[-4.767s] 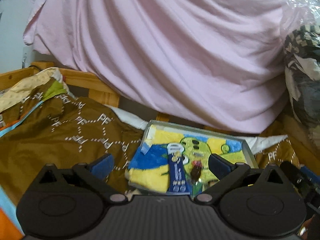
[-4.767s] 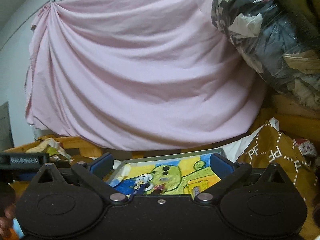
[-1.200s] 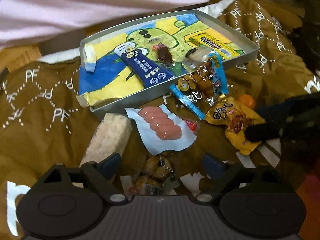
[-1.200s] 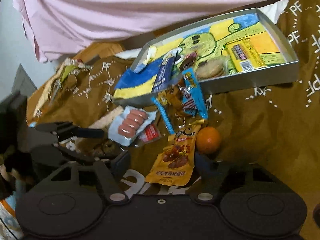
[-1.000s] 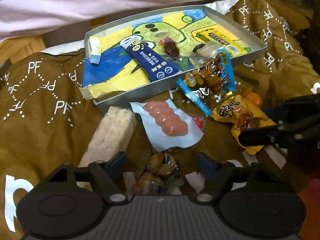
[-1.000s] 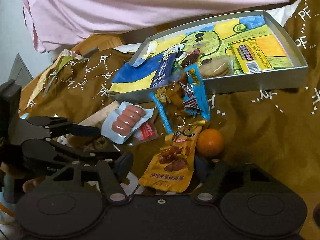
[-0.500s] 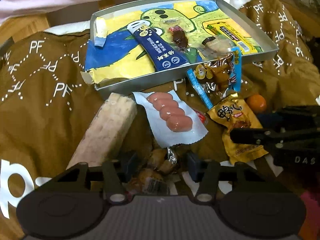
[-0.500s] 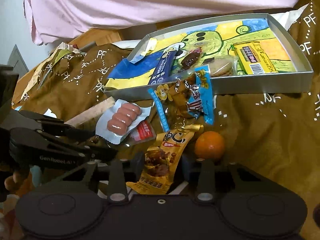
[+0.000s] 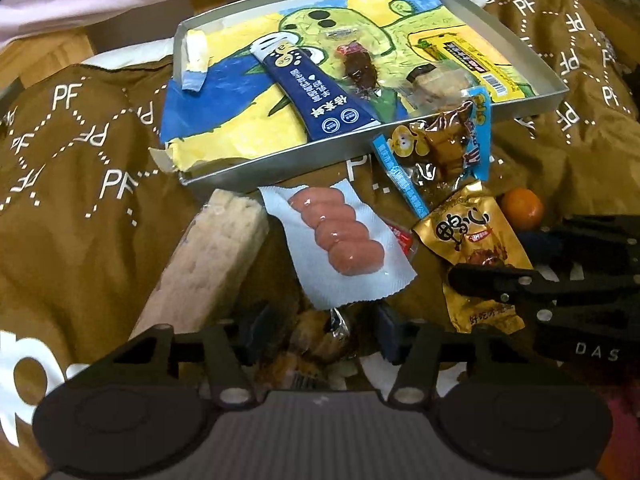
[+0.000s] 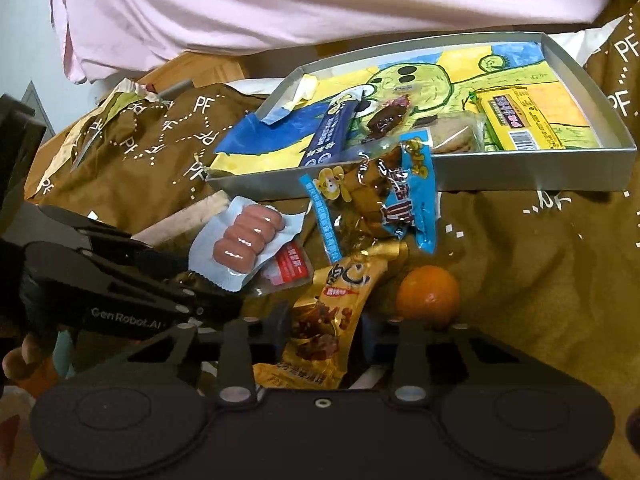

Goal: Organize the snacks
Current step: 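Grasp the clear bag of brown candies with the left tool while the right tool grasps the gold packet, then carry the candy bag into the tray with the left tool while the right tool carries the gold packet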

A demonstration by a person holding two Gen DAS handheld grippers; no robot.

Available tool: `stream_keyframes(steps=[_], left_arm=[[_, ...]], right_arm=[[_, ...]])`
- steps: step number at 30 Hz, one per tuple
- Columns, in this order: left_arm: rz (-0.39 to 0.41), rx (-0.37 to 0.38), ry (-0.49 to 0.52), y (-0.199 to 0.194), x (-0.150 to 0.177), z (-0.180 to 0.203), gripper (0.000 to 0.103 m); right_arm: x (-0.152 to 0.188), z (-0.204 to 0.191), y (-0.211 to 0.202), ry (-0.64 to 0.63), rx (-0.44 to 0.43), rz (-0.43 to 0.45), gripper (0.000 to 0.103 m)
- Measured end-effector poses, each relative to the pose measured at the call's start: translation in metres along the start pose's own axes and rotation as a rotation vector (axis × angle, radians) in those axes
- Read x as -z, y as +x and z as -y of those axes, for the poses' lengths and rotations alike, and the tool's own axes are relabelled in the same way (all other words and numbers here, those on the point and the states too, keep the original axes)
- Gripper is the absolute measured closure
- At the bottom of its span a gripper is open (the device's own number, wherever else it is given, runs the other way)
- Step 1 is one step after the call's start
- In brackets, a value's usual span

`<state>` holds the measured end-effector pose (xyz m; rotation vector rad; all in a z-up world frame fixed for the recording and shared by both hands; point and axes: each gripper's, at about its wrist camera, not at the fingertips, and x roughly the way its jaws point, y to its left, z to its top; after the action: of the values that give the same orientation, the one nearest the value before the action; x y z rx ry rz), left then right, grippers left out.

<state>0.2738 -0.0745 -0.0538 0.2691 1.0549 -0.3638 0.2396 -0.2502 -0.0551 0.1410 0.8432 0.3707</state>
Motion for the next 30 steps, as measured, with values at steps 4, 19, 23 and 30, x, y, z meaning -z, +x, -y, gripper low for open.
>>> stream_keyframes(steps=[4,19,23,30], left_arm=[[-0.011,-0.038,-0.077,-0.002,0.001,0.005,0.052],[-0.117,-0.046,-0.214,-0.05,0.018,0.024,0.057],[-0.141,-0.034,-0.252,-0.063,0.024,0.024,0.056],[-0.181,0.015,-0.269,-0.081,0.032,0.032,0.057]], right_arm=[[-0.002,-0.006,-0.007,-0.031,0.001,-0.023,0.076],[-0.003,-0.016,-0.061,-0.068,-0.077,0.017,0.077],[-0.006,-0.014,-0.072,-0.076,-0.082,0.059,0.077],[-0.011,-0.009,-0.077,-0.072,-0.065,0.094,0.077]])
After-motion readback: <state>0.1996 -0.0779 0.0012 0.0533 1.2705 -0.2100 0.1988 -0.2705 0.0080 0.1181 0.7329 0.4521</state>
